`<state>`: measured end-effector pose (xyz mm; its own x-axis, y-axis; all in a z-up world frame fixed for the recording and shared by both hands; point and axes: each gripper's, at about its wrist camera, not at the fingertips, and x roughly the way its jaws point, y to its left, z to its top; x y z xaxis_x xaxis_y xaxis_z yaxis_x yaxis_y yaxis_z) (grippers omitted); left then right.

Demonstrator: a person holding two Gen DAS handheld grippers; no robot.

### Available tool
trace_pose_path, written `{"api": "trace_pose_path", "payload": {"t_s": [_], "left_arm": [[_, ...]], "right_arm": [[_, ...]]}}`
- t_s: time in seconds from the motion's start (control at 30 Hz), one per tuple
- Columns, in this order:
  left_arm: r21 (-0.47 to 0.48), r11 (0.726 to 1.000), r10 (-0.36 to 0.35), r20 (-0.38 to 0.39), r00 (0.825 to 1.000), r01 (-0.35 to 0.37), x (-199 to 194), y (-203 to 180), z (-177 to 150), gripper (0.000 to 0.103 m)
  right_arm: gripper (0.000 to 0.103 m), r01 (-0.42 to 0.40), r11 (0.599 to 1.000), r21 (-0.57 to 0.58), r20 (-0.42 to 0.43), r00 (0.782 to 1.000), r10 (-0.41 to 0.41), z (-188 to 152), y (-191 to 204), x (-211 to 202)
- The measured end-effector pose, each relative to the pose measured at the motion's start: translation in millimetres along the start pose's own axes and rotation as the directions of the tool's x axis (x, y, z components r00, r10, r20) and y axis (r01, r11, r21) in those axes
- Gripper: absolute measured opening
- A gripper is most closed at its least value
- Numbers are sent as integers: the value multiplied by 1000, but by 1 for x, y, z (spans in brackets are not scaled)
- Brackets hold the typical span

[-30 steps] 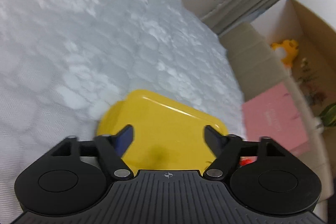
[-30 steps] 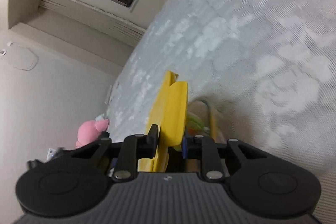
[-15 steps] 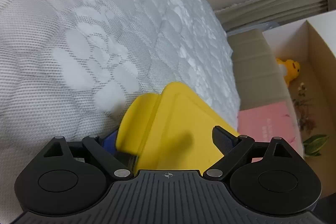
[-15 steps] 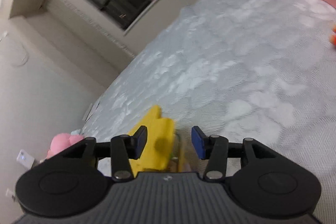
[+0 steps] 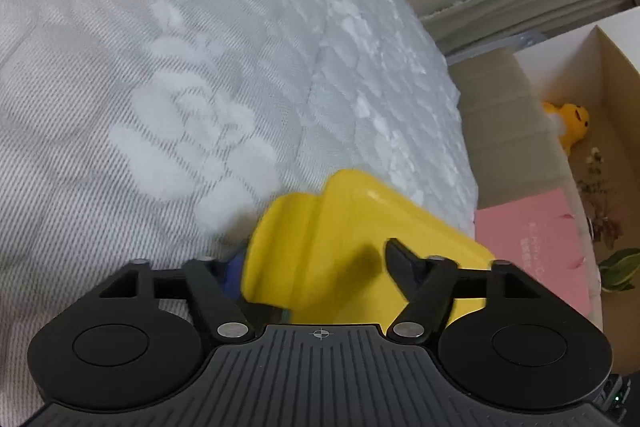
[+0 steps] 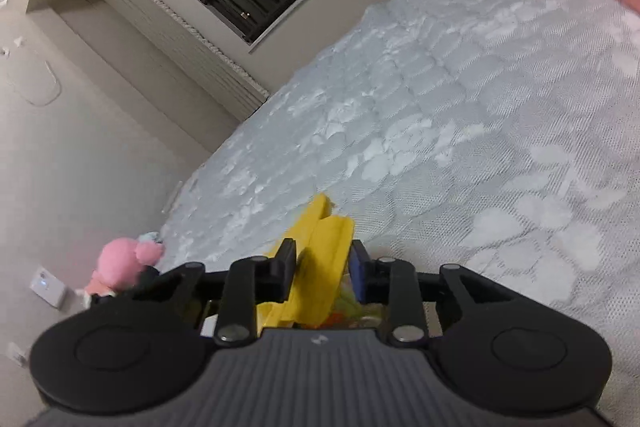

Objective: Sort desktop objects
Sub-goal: 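Lower the yellow lid onto the glass container with the right gripper, then press the yellow lid down onto the container rim with the right gripper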

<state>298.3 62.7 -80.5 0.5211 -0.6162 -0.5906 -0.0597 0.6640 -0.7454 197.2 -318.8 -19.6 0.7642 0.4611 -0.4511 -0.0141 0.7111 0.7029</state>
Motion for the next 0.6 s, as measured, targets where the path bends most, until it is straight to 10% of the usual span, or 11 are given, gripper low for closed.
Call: {"api": "trace_pose_path", "payload": {"t_s": [0.27,0.6], "left_arm": [[47,999,13,49,999,-16,-34,-10,-9,69],[259,932,225,128,966,-251,-36,-36,-69,81]], "right_arm": [[29,-11,996,-86,1,1000,11,-3,18,-6],[36,86,995,-59,16,996,-85,-49,-35,-1]]}}
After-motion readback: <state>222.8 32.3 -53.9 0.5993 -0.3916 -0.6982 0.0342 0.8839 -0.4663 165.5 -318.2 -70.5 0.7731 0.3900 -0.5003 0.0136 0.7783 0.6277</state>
